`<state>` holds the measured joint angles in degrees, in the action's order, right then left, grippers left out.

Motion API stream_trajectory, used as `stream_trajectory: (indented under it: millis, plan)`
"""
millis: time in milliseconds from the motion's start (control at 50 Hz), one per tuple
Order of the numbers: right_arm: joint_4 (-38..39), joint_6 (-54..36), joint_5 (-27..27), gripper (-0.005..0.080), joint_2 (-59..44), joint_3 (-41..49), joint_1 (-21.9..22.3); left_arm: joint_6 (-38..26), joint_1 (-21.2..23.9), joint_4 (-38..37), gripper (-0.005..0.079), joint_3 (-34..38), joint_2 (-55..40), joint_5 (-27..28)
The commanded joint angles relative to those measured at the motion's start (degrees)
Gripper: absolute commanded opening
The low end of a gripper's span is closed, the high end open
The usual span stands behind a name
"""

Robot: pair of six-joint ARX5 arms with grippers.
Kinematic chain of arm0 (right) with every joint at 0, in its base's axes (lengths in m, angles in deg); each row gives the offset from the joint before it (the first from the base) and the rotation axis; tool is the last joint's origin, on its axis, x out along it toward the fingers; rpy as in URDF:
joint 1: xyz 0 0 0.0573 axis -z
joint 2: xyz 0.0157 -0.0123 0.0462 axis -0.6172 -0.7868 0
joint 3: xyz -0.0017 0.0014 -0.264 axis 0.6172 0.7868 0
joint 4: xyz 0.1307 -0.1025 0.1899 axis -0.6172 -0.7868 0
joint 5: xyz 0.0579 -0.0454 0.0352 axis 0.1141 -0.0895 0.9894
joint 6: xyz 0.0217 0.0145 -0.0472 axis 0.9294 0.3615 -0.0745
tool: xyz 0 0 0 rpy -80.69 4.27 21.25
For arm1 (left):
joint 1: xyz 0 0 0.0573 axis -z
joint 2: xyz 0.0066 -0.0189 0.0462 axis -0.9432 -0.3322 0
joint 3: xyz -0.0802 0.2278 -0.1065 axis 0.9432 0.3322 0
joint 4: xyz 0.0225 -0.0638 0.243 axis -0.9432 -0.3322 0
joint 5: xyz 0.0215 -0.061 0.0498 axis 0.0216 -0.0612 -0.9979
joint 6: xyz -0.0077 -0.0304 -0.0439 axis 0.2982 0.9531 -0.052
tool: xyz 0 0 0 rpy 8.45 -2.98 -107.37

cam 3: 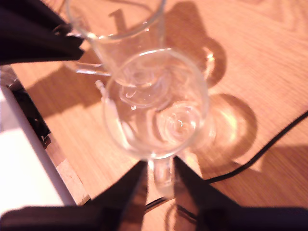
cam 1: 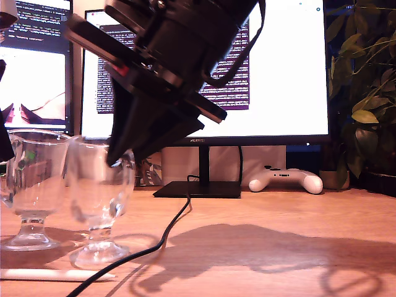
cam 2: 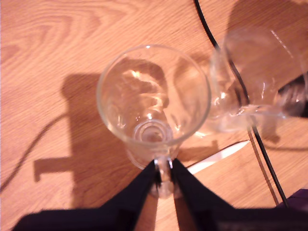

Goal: Pick the small glass cups in front of you with each of your hands, and place them behind the white pen

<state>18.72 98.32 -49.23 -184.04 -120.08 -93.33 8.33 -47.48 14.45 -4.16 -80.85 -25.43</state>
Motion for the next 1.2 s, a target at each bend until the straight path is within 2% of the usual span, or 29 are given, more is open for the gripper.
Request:
stream_trajectory:
  millis: [0, 200, 560, 820, 1180]
  plan:
    - [0.0, 0.07, 0.04, 0.0181, -0.61, -0.87, -0.55, -0.66, -0.13, 0.57, -0.0021, 0.39, 0.83, 0.31]
    - [-2.62, 0.07, 0.07, 0.0183, -0.59, -0.87, -0.52, -1.07, -0.13, 0.81, -0.0021, 0.39, 0.83, -0.07]
    - [-2.78, 0.17, 0.17, 0.0199, 0.35, -0.9, -0.48, -1.68, -0.46, 1.73, -0.0021, 1.18, 0.76, -3.58]
    - [-2.14, 0.17, 0.22, 0.0199, 2.36, -0.94, -0.09, -0.63, -0.79, 3.67, -0.0021, 3.67, 0.76, -2.93]
    - [-1.99, 0.2, 0.22, 0.0199, 2.84, -1.16, 1.62, -0.63, -0.61, 1.81, -0.0021, 3.65, 0.83, -2.45]
